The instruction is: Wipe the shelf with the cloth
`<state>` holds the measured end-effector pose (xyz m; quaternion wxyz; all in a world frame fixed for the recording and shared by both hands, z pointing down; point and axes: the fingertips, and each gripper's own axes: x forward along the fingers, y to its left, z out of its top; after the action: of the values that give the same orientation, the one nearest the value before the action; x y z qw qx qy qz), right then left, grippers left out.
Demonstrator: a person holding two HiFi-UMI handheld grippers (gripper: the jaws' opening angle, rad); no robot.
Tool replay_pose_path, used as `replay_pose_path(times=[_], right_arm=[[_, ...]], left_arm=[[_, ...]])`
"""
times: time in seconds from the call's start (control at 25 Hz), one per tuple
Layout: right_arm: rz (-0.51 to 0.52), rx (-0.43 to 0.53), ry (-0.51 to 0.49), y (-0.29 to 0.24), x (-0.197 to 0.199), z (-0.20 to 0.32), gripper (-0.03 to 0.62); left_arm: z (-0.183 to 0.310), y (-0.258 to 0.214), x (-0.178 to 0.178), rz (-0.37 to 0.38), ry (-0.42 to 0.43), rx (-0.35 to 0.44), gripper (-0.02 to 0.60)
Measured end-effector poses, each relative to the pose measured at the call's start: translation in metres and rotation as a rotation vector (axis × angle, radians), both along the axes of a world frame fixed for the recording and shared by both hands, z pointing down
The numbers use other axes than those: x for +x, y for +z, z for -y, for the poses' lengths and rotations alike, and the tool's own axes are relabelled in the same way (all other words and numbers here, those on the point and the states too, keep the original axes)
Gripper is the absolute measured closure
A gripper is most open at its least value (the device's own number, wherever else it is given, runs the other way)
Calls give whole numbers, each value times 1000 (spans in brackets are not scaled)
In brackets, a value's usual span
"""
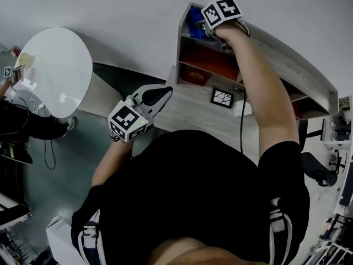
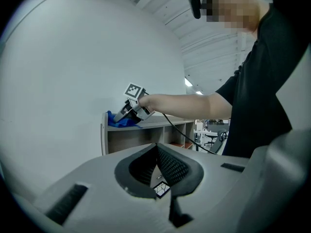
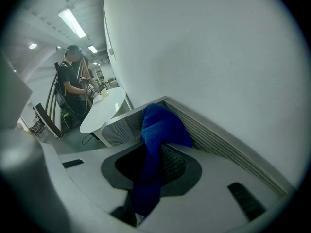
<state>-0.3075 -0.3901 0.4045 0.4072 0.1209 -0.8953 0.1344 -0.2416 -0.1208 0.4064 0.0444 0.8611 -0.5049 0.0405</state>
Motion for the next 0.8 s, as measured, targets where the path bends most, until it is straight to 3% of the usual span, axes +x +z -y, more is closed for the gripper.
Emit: replay_pose_path(times=[0.44,0.8], right_arm=[[-19,24,12,1,14,5,508],[-41,23,58,0,65,14,508]], left_arm=[[2,8,11,1,33,-33,565],[19,15,36,-5,111,-50,565]])
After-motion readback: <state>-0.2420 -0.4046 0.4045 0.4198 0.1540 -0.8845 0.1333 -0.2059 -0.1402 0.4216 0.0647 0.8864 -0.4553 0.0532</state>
